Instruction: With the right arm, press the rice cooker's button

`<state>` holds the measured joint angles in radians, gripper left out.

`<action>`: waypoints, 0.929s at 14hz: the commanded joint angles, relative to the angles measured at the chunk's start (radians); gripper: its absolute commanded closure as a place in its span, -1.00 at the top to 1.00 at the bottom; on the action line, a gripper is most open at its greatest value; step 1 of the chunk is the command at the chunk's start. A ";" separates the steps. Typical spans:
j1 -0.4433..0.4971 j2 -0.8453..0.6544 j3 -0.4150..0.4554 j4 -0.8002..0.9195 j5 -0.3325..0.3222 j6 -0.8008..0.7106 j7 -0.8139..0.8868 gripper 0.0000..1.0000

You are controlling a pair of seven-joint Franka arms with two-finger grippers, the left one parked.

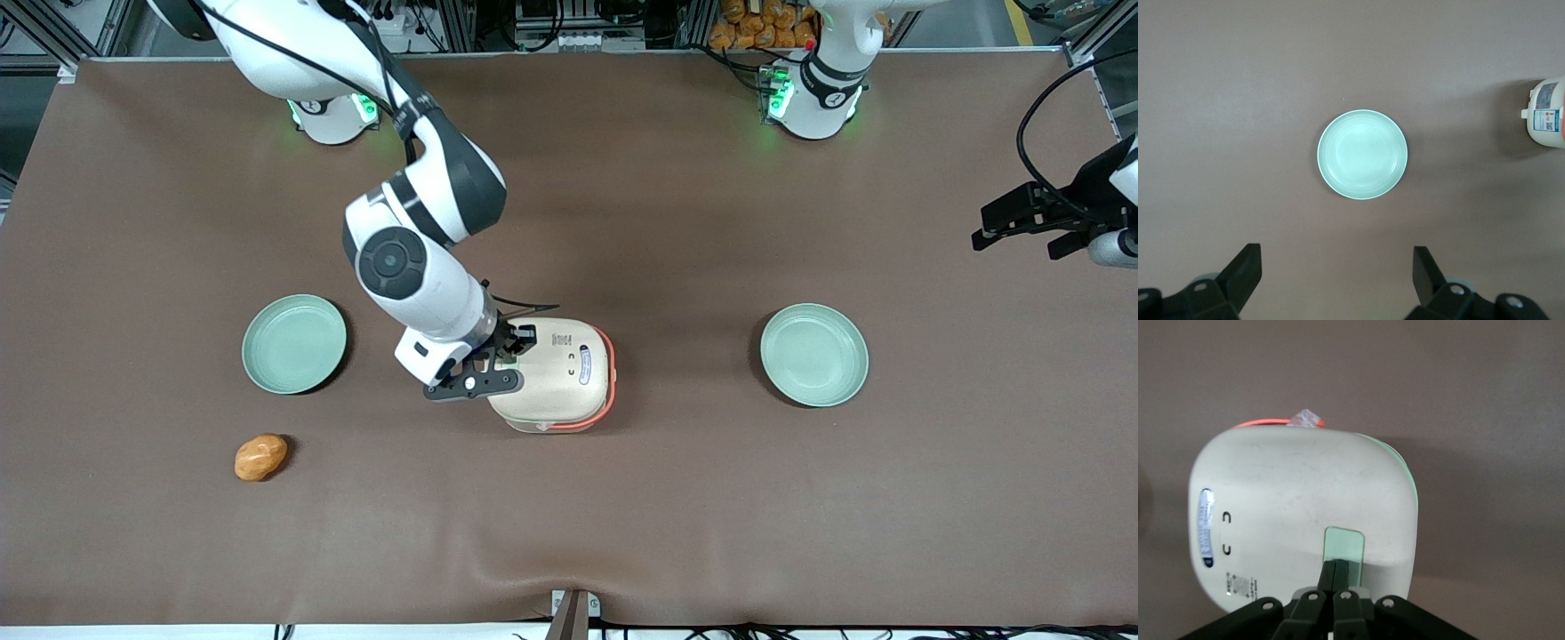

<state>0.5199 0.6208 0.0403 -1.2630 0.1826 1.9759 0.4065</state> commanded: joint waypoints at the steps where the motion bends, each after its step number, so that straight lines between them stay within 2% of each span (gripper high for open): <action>1: -0.011 -0.073 -0.002 -0.006 0.020 -0.069 0.008 -1.00; 3: -0.035 -0.122 0.000 -0.006 0.020 -0.135 0.008 -0.60; 8: -0.136 -0.242 0.007 -0.015 0.020 -0.285 0.005 0.84; 9: -0.162 -0.266 0.007 -0.015 0.020 -0.328 0.002 1.00; 13: -0.288 -0.364 0.030 -0.015 0.000 -0.478 -0.008 1.00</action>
<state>0.3032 0.3210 0.0330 -1.2480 0.1852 1.5431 0.4039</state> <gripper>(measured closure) 0.009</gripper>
